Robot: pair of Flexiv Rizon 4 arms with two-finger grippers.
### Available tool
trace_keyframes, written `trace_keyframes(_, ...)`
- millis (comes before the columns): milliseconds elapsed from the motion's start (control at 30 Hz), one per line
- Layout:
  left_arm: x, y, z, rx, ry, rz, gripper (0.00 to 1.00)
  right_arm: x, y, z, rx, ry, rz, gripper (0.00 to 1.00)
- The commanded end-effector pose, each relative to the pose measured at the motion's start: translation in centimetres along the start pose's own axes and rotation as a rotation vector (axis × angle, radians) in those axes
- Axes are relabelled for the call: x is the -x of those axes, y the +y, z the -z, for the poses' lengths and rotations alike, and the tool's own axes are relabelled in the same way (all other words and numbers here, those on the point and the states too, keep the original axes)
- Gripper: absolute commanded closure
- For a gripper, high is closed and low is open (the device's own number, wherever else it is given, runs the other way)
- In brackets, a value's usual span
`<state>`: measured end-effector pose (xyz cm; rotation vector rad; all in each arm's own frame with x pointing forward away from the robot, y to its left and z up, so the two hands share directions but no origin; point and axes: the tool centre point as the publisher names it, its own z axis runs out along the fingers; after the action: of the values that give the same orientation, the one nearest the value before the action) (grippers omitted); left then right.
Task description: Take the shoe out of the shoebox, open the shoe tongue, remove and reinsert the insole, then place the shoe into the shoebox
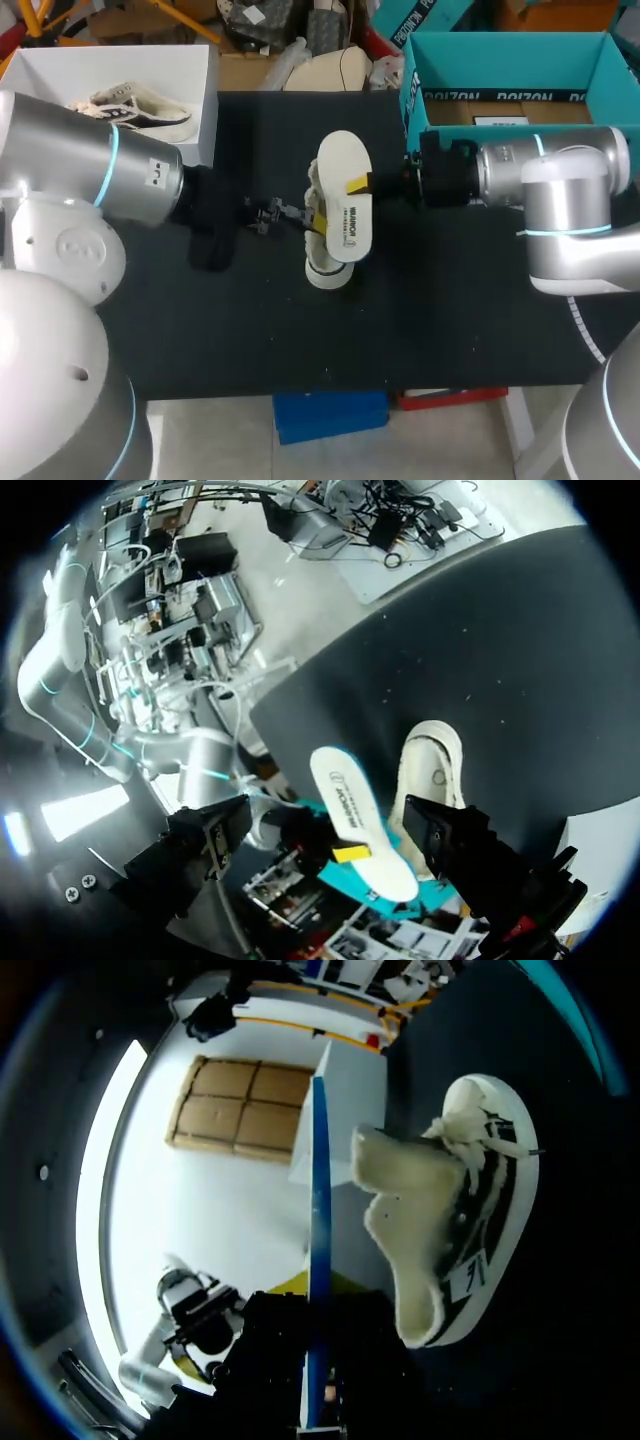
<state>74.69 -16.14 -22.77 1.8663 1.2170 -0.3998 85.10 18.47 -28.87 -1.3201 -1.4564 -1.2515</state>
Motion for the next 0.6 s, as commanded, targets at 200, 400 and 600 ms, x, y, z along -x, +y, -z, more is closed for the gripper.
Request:
trace_keyframes(200, 0.9, 0.9, -1.2, -0.164, 0.992, -0.112, 0.0, -0.1, 0.0, 0.0, 0.0, -0.004, -0.001, 1.0)
trace_keyframes(400, 1.2, 1.4, -3.2, -0.376, 1.167, 0.032, 0.0, -0.1, 0.0, 0.0, 0.0, -0.004, -0.001, 1.0)
trace_keyframes(600, 1.4, 1.6, -3.5, -0.455, 1.197, 0.153, 0.0, -0.1, 0.0, 0.0, 0.0, -0.004, -0.001, 1.0)
